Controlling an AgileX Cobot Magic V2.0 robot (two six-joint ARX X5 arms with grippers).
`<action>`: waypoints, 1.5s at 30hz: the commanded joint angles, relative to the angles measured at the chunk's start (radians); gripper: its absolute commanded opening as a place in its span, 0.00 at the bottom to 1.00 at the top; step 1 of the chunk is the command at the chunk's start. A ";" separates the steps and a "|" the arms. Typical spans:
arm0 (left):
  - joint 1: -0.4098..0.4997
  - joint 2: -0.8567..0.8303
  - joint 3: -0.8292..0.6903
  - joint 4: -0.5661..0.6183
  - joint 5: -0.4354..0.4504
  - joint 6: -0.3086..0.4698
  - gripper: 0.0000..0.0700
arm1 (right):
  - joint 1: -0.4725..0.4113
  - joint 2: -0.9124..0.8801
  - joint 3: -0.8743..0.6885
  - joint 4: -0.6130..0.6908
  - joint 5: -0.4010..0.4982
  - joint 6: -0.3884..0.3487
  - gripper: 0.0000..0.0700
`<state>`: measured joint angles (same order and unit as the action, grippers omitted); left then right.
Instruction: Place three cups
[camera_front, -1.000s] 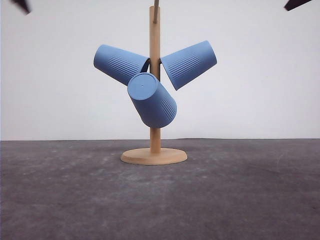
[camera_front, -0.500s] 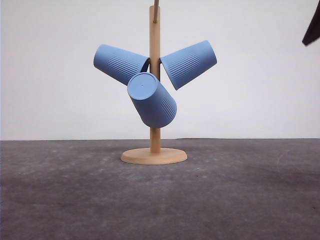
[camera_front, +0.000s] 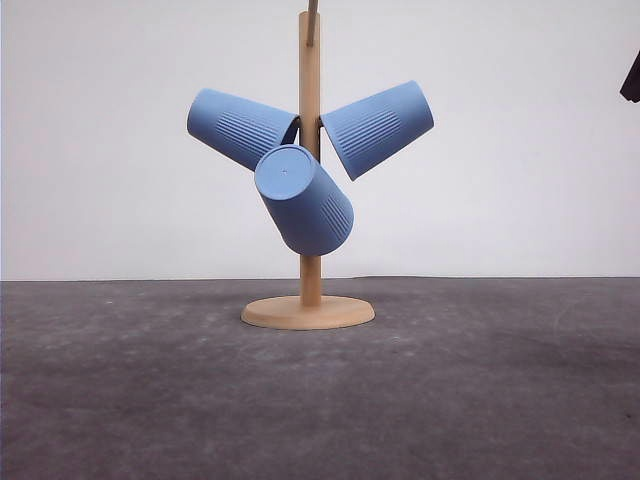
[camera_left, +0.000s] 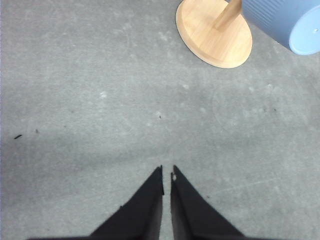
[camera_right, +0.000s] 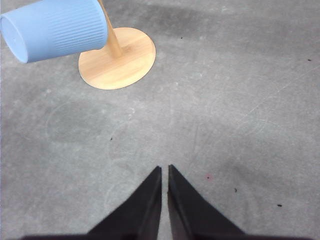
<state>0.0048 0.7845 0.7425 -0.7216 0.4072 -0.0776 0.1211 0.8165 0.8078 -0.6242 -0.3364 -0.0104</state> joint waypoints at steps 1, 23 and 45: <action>0.002 0.005 0.016 0.009 0.005 0.008 0.00 | 0.000 0.004 0.012 0.010 0.000 -0.005 0.02; 0.003 -0.600 -0.545 0.458 -0.226 0.048 0.00 | 0.000 0.004 0.012 0.011 0.000 -0.005 0.02; -0.025 -0.780 -0.730 0.536 -0.400 0.043 0.00 | 0.000 0.004 0.012 0.012 0.000 -0.005 0.02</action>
<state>-0.0200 0.0048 0.0326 -0.1818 0.0055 -0.0414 0.1211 0.8165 0.8078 -0.6224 -0.3367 -0.0109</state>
